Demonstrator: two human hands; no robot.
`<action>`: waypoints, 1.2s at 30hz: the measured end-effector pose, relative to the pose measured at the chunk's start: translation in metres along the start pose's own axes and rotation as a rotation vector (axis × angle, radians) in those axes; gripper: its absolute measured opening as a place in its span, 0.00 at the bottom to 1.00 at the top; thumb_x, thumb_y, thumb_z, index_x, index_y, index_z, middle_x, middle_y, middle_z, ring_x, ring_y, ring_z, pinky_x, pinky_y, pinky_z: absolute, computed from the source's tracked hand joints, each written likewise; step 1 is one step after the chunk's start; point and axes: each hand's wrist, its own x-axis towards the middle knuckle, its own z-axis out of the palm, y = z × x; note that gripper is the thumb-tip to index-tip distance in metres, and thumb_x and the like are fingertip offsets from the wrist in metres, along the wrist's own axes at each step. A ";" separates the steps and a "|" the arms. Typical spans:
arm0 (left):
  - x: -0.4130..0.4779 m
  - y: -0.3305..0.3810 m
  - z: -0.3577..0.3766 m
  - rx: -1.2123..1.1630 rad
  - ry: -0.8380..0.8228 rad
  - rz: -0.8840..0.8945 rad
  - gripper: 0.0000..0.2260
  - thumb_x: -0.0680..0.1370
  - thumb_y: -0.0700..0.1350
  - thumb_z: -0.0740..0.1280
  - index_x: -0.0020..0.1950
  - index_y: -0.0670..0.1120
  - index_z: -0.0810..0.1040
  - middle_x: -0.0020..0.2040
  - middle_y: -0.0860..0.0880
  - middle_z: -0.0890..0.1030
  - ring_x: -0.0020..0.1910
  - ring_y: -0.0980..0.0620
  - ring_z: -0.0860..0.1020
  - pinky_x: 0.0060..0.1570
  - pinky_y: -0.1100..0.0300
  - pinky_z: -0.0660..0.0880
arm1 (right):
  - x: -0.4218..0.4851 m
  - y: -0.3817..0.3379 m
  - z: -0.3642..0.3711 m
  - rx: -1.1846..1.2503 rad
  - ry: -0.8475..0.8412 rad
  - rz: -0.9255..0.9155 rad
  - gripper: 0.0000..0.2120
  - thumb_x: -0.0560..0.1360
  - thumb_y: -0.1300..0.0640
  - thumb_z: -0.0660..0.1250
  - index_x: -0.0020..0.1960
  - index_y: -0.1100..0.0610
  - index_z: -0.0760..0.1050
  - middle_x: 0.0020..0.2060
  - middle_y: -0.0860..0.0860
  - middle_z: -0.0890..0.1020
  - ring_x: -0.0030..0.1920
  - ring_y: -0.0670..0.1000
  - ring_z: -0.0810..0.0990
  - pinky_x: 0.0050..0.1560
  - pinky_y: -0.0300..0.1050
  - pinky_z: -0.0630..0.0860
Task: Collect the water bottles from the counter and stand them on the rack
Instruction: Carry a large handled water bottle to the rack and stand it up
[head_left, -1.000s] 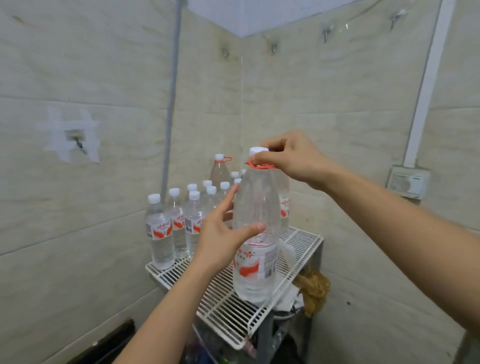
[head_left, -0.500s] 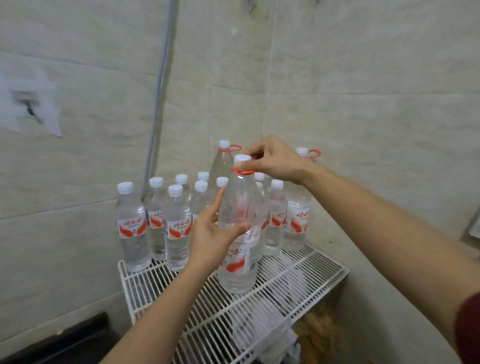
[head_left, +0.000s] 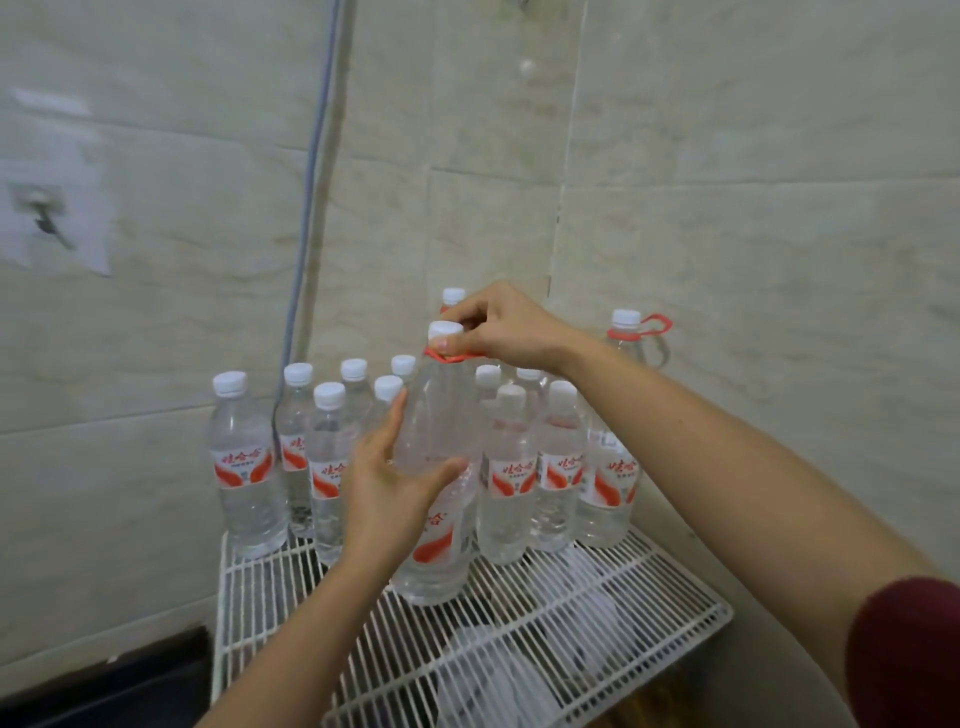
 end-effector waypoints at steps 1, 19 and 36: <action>0.000 -0.001 0.000 0.014 0.015 -0.012 0.42 0.65 0.52 0.78 0.73 0.61 0.60 0.59 0.54 0.76 0.58 0.54 0.75 0.57 0.54 0.76 | 0.003 -0.001 0.002 -0.004 -0.007 0.005 0.09 0.72 0.60 0.73 0.46 0.67 0.83 0.28 0.48 0.75 0.30 0.39 0.70 0.37 0.32 0.68; -0.031 -0.058 -0.019 -0.036 -0.255 -0.256 0.35 0.70 0.43 0.74 0.70 0.61 0.62 0.54 0.65 0.75 0.57 0.59 0.75 0.58 0.56 0.75 | -0.015 0.008 0.050 -0.299 0.393 -0.088 0.17 0.68 0.42 0.72 0.49 0.54 0.78 0.43 0.48 0.82 0.45 0.50 0.79 0.48 0.52 0.76; -0.041 -0.057 0.029 0.176 -0.121 -0.239 0.31 0.65 0.45 0.78 0.66 0.50 0.71 0.59 0.53 0.80 0.58 0.54 0.78 0.53 0.62 0.73 | 0.004 0.019 0.017 -0.255 0.162 -0.075 0.16 0.69 0.57 0.74 0.55 0.56 0.77 0.47 0.50 0.79 0.48 0.52 0.78 0.55 0.50 0.76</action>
